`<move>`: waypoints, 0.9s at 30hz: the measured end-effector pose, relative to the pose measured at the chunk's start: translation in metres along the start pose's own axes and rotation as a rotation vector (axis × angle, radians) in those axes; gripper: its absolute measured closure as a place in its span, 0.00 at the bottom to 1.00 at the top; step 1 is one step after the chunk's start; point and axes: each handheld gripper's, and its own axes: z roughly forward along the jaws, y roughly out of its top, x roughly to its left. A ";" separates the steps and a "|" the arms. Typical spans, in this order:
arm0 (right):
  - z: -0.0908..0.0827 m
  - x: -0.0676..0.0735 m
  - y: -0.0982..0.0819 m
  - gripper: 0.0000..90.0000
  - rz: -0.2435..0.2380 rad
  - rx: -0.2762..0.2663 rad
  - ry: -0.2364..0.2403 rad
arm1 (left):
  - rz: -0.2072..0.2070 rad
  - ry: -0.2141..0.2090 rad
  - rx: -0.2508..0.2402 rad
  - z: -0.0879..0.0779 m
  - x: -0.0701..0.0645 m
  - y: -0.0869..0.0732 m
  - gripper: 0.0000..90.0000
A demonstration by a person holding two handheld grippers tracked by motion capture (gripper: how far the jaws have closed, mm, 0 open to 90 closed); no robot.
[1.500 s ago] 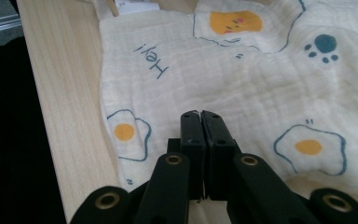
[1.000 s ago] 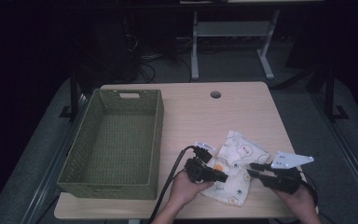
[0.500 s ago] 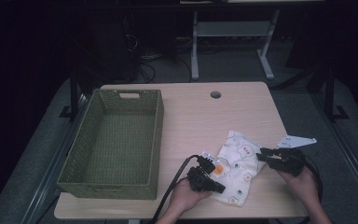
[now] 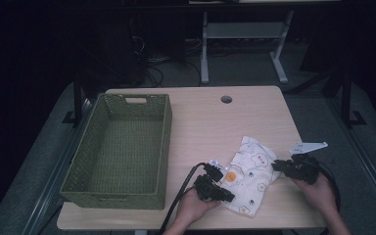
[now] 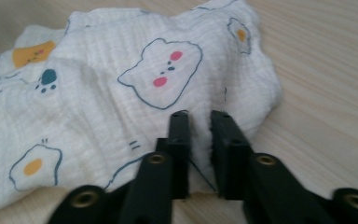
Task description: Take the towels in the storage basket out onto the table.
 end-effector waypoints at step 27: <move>-0.030 0.025 -0.020 0.67 -0.030 -0.116 0.145 | -0.109 0.293 -0.252 -0.030 0.043 0.026 0.68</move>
